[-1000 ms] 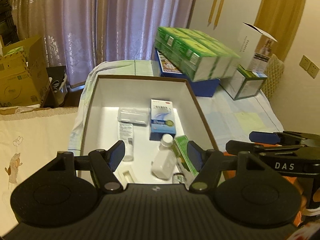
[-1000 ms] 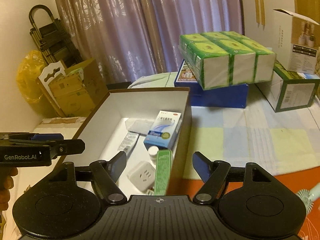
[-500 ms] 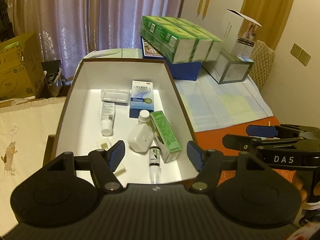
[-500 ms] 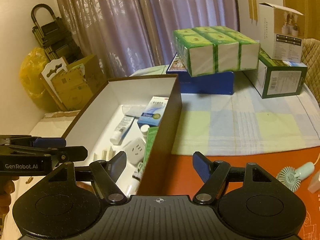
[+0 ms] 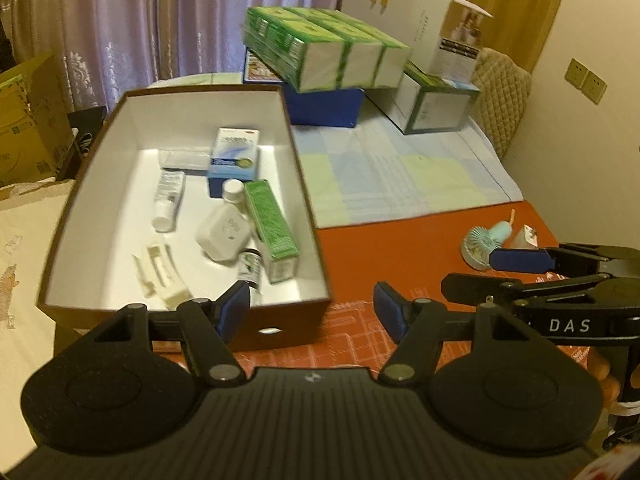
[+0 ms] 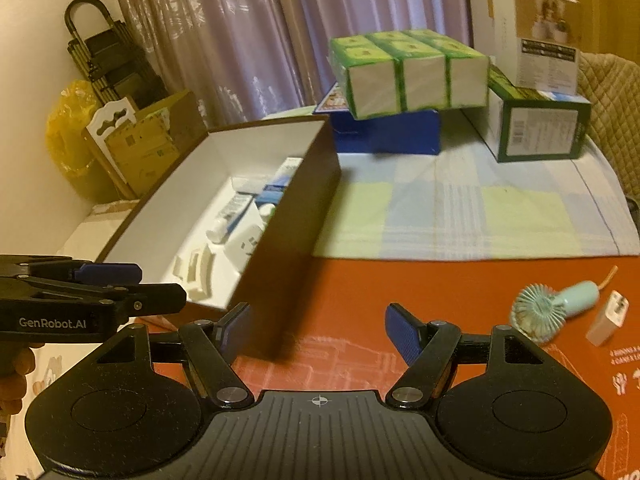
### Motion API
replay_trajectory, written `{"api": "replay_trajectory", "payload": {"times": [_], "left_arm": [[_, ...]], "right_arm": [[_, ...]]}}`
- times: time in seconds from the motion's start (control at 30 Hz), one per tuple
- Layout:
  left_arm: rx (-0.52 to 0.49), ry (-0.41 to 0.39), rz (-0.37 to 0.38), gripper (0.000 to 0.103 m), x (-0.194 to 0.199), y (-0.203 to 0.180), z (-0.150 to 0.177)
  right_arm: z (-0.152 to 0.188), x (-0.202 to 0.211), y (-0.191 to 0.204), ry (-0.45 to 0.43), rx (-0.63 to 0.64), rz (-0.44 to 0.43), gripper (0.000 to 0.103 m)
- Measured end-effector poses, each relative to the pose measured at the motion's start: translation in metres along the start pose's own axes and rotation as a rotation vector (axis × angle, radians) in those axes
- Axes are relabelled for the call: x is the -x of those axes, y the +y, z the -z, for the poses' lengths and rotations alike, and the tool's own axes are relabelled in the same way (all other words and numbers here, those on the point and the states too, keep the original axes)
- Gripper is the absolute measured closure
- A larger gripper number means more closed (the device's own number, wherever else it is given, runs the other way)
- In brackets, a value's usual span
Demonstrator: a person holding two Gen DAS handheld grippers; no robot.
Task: Organize rigid objects
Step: 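Withdraw both tools from the box back over the mat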
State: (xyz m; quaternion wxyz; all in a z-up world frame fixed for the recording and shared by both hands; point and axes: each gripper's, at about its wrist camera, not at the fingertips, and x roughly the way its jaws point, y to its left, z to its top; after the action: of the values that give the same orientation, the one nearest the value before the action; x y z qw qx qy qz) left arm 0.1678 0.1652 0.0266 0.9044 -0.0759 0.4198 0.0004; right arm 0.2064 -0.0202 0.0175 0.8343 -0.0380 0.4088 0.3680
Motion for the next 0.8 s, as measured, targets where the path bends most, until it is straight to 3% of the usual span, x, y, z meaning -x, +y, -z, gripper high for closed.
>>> {"api": "replay_trajectory", "payload": {"times": [0.8], "left_arm": [[-0.068,0.103,0.060,0.039,-0.036,-0.094,0.019]], "right_arm": [[0.048,0.037,-0.088,0.100,-0.088,0.061,0.033]]}}
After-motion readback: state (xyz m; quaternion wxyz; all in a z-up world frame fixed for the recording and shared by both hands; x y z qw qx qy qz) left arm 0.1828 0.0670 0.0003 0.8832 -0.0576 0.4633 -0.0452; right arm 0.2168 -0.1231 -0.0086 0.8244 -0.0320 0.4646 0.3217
